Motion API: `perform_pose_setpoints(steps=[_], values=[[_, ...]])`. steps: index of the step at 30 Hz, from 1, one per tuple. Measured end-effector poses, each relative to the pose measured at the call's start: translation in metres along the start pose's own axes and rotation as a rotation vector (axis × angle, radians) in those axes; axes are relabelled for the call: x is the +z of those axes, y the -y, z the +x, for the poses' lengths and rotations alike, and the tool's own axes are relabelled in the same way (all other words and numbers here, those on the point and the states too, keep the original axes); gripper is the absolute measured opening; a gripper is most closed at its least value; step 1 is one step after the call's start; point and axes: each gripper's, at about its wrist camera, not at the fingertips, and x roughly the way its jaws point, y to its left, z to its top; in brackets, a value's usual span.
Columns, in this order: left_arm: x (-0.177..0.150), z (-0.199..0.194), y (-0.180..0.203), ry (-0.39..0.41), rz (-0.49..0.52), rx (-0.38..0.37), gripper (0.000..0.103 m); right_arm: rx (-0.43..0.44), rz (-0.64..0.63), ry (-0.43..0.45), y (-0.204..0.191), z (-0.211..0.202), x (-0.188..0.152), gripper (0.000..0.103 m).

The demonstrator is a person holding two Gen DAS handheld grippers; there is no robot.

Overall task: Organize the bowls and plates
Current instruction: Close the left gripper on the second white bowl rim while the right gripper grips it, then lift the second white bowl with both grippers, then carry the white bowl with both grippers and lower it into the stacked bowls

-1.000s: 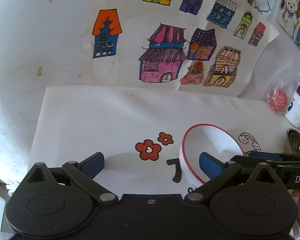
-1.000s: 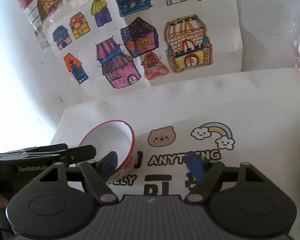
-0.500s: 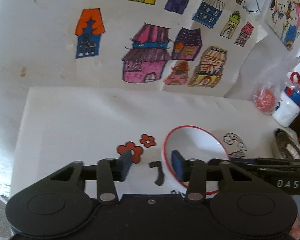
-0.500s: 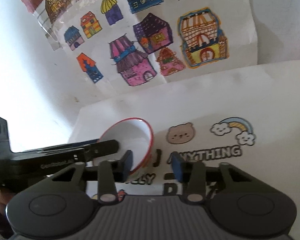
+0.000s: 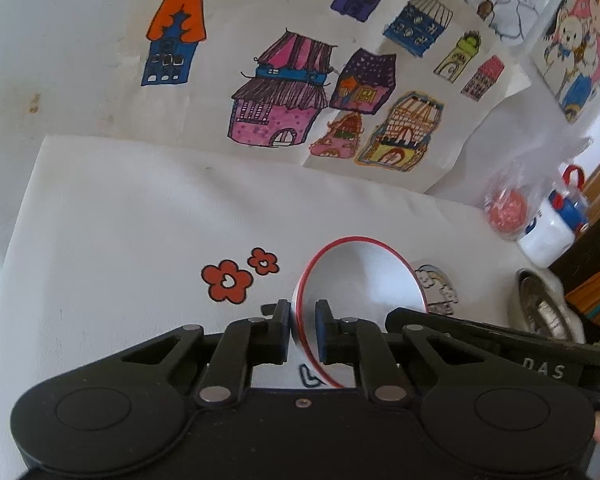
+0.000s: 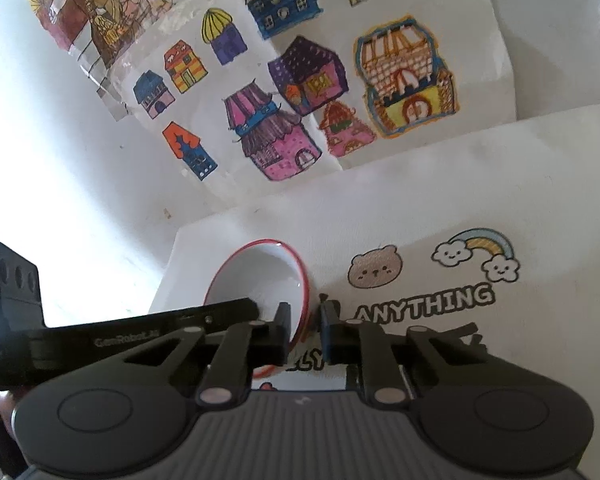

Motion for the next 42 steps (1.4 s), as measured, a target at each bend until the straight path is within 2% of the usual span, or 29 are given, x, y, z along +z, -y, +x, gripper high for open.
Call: perform_pose_setpoints(steps=[8, 15, 28, 42], values=[[-0.006, -0.046, 0.014, 0.075, 0.024, -0.038, 0.013, 0.016, 0.009, 0.073, -0.017, -0.027, -0.008, 0.014], [-0.022, -0.076, 0.027, 0.078, 0.061, -0.076, 0.013, -0.015, 0.006, 0.097, -0.038, -0.061, -0.027, 0.014], [-0.061, -0.099, 0.044, 0.009, 0.122, -0.126, 0.013, -0.135, -0.035, 0.075, -0.057, -0.110, -0.069, 0.014], [-0.081, -0.093, 0.045, -0.060, 0.165, -0.110, 0.013, -0.190, -0.048, 0.023, -0.063, -0.113, -0.091, 0.015]])
